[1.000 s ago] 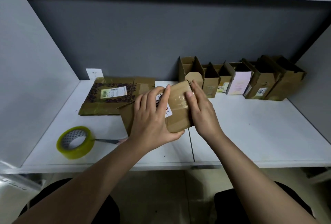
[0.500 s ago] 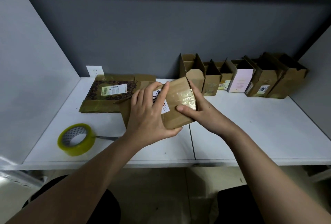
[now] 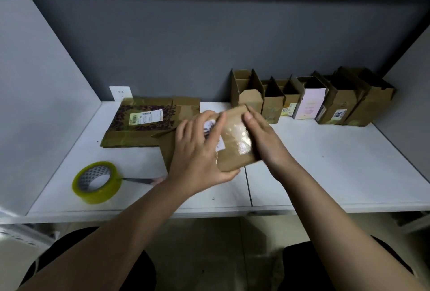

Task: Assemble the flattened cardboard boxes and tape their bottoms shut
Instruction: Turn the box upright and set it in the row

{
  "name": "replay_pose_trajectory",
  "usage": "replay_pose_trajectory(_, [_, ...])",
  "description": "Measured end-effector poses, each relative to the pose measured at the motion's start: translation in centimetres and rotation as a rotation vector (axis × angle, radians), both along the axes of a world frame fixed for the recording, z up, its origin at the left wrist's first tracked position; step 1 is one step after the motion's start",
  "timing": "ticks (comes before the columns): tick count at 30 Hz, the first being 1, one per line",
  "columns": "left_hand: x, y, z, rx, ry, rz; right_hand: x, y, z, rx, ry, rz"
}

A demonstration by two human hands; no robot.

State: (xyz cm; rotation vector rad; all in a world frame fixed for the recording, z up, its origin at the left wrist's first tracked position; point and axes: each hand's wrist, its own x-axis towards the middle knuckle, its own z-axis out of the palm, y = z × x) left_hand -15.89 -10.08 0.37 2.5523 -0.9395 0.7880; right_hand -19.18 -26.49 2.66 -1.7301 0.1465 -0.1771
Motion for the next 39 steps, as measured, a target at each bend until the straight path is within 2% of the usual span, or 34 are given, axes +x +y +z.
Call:
replay_pose_trajectory(2, [-0.3,-0.5,-0.3,0.023,-0.073,-0.006,0.4,0.3,-0.4,-0.083,0.015,-0.045])
replay_pose_trajectory(5, [-0.2,-0.4,-0.3,0.002,-0.116,0.001,0.5,0.4,-0.7,-0.096,-0.017,-0.033])
replay_pose_trajectory(11, [0.2,0.8,0.0,-0.074,-0.082,-0.036,0.6,-0.5,0.4,0.066,0.06,0.173])
replay_pose_trajectory(17, [-0.5,0.8,0.2,-0.171,-0.075,-0.127,0.6,-0.7,0.3,0.098,0.089,0.122])
replay_pose_trajectory(25, [-0.9,2.0,0.6,-0.206,-0.092,-0.229,2.8,-3.3,-3.0,0.084,0.226,-0.176])
replay_pose_trajectory(29, [0.3,2.6,0.0,-0.102,-0.048,-0.212,2.9,-3.2,-2.2,-0.114,0.268,-0.456])
replay_pose_trajectory(32, [0.1,2.2,-0.6,-0.096,0.113,-0.199,2.8,-3.6,-2.7,-0.315,0.224,-0.611])
replay_pose_trajectory(34, [-0.5,1.8,-1.1,-0.214,0.281,-0.249,2.6,-3.6,-3.0,-0.356,0.169,-0.672])
replay_pose_trajectory(36, [-1.2,1.2,-1.0,-0.495,0.562,-0.276,2.6,-3.2,-3.4,-0.415,0.11,-0.721])
replay_pose_trajectory(38, [-1.5,0.8,-0.1,-0.871,0.903,-0.227,2.5,-2.5,-3.7,-0.486,0.058,-0.751])
replay_pose_trajectory(39, [-1.3,0.7,0.1,-1.0,1.012,-0.173,2.4,-1.9,-3.8,-0.496,0.043,-0.728])
